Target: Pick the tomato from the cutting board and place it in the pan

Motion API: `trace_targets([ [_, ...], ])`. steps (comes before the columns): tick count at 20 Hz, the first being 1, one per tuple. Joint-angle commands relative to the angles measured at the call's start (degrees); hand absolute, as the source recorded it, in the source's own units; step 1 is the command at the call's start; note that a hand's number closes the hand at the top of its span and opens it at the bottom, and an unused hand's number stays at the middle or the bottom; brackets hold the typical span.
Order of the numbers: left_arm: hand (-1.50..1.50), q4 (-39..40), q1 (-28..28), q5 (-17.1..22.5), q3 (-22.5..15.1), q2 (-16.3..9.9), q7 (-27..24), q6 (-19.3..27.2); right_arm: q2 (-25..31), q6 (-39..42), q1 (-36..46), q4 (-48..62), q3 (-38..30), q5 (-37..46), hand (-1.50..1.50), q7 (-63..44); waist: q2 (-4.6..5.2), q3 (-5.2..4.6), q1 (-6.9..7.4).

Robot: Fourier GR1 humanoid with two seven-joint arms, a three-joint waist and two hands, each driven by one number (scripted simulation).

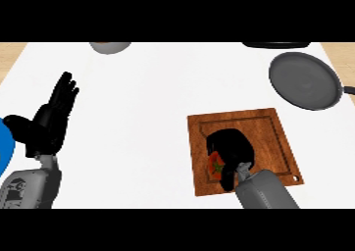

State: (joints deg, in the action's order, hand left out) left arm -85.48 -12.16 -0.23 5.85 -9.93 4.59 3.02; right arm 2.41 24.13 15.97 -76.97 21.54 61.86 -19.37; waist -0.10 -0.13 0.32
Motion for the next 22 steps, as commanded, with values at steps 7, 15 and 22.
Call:
trace_targets([
  [7, 0.00, 3.06, -0.94, 1.49, 2.48, -1.90, -1.10, -1.92, 0.34, -14.61, 2.97, -11.92, -1.57, 5.29, 1.50, -2.33, -0.07, 0.10, -1.02],
  [15, 0.00, 0.05, -0.31, 1.62, 2.27, -1.77, 0.54, -1.94, 0.16, -19.02, 2.61, -21.26, -8.55, 4.02, 1.50, -4.13, 0.01, 0.13, -0.32],
  [22, 0.00, -0.89, -0.49, 0.05, 0.12, 0.21, 1.90, -0.38, 1.11, -19.89, 10.61, -16.64, -27.52, -13.76, 1.50, 0.37, 0.19, 0.21, 0.19],
])
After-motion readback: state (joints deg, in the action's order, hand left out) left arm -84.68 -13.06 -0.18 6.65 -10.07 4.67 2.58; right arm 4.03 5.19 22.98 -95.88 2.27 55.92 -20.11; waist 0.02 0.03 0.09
